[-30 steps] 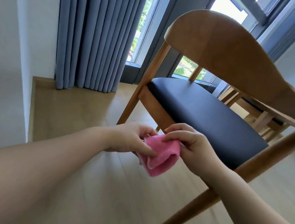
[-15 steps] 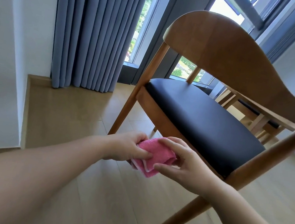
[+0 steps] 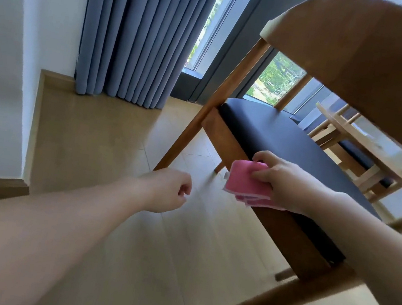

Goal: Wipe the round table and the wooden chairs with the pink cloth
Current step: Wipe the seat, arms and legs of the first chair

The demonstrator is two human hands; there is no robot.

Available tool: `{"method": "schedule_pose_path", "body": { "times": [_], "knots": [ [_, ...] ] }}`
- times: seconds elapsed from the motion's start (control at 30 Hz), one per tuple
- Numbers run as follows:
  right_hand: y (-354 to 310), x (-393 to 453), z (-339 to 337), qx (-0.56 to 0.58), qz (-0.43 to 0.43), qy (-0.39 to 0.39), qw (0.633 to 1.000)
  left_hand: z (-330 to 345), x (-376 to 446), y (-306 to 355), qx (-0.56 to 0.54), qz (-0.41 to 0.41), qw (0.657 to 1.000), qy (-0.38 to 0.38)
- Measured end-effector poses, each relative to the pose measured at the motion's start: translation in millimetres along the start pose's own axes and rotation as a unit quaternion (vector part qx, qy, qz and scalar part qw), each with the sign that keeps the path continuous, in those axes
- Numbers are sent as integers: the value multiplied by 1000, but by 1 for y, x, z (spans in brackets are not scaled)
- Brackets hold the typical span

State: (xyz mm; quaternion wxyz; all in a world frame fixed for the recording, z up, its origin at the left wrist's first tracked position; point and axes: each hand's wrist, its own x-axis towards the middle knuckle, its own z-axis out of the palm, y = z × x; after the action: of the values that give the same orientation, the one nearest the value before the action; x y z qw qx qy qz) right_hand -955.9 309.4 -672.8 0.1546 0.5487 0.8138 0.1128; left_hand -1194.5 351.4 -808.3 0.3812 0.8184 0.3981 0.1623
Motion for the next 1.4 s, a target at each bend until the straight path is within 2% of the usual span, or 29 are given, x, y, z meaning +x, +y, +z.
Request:
{"method": "schedule_pose_path", "body": {
  "times": [0.07,0.17,0.27,0.43,0.63,0.77,1.13,1.27,1.4],
  "knots": [
    [5,9,-5,-129,-19,-31,991,1,1,-1,47,5,999,-2],
    [3,19,3,-258,-74,-26,963,3,7,0,135,42,990,3],
    [-1,19,22,-311,-120,-55,941,6,12,-3,215,103,971,21],
    [4,8,34,-376,-74,-109,917,16,13,-18,312,174,934,-11],
    [5,40,35,-368,-79,-85,923,23,12,-42,333,213,919,-13],
    [7,77,33,-366,-76,-64,925,26,11,-57,367,247,897,-3],
    [17,194,33,-351,-25,-21,936,19,2,-78,361,202,909,-61],
    [16,204,34,-332,-14,-15,943,19,2,-72,372,196,904,-81],
    [14,194,36,-325,-47,-16,944,17,-1,-65,373,191,903,-93]
  ]
}}
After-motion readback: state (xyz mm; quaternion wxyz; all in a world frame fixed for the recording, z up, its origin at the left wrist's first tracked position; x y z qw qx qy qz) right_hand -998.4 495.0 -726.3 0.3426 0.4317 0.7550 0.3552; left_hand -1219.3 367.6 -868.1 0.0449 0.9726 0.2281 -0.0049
